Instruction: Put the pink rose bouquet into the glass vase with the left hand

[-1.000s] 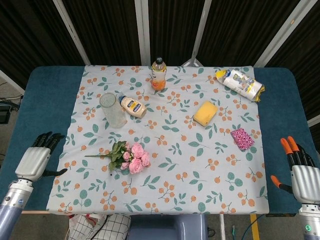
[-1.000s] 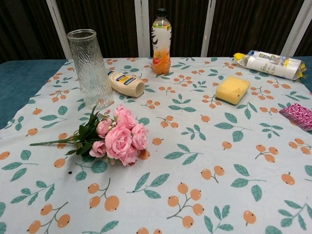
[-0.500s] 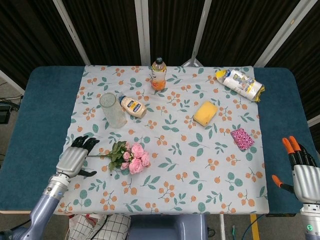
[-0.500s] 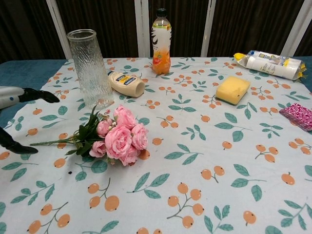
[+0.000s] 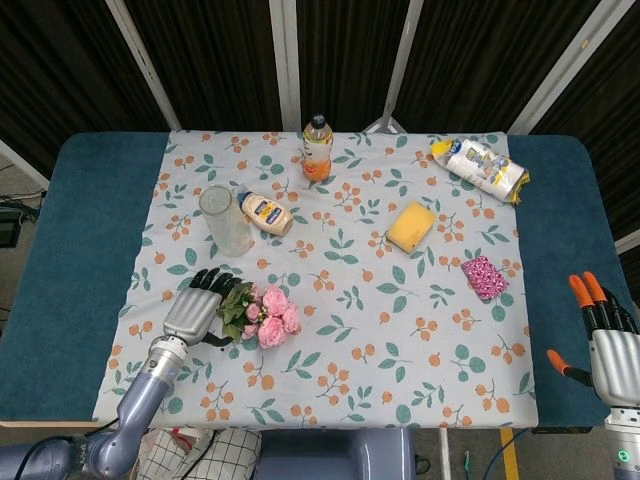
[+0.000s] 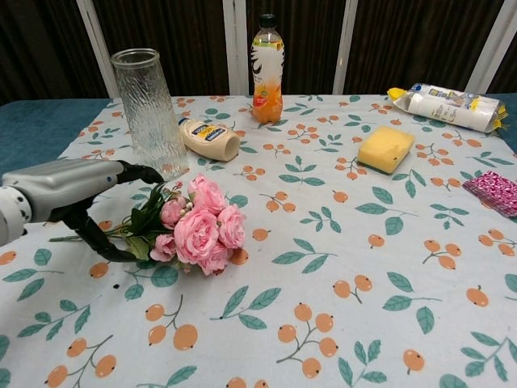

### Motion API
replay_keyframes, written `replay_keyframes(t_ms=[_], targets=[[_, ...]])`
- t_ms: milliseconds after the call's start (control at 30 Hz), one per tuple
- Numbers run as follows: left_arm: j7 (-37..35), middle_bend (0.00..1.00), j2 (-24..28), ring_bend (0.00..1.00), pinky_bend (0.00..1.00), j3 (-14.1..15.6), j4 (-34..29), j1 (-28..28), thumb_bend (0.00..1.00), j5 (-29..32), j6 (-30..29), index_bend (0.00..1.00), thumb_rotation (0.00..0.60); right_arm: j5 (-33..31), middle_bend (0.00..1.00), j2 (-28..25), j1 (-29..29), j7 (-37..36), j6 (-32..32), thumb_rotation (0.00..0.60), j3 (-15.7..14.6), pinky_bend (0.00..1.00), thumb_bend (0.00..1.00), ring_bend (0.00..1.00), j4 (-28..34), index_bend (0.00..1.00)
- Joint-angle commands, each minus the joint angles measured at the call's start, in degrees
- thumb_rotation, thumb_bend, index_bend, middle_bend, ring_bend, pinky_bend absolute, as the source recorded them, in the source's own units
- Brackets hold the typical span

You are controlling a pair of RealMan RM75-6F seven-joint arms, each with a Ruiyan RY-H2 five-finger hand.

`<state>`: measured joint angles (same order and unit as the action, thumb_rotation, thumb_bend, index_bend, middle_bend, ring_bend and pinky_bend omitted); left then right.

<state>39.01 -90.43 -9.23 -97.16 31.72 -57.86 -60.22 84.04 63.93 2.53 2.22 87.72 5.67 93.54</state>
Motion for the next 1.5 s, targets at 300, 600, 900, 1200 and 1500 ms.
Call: replay_keyframes(t_ms=[300,600,900,1200,1500], targets=[[2.5,0.25,-6.4,0.0,0.02,1.7,4.5,3.0,0.17,-1.8,-2.3,0.21,0.6,0.0,0.05,-0.5,-0.3,-1.5,0.4,0.6,0.1,0.19,0.21,0.09,-0.1,0.09],[6.2,0.33,-8.2,0.0,0.02,2.5,6.4,3.8,0.39,-0.8,-4.5,0.34,0.6,-0.1,0.05,-0.6,-0.3,-2.5,0.1,0.6,0.1,0.19,0.21,0.09,-0.1,0.09],[9.2,0.41,-9.5,0.01,0.02,2.8,7.9,4.9,0.48,-1.0,-6.2,0.45,0.6,-0.2,0.05,-0.5,0.0,-2.7,-0.5,0.6,0.1,0.19,0.21,0.09,-0.3,0.09],[0.4,0.46,-7.7,0.04,0.02,3.1,7.0,5.1,0.52,-8.7,-5.9,0.49,0.6,-0.2,0.05,-0.5,0.0,-3.1,-0.8,0.6,0.0,0.19,0.21,0.09,-0.3,0.09],[-12.7,0.46,-1.2,0.04,0.02,1.0,0.6,5.0,0.51,-16.1,-6.6,0.5,0.6,-0.4,0.05,-0.6,0.2,-3.5,-1.2,0.6,0.0,0.19,0.21,0.09,-0.3,0.09]])
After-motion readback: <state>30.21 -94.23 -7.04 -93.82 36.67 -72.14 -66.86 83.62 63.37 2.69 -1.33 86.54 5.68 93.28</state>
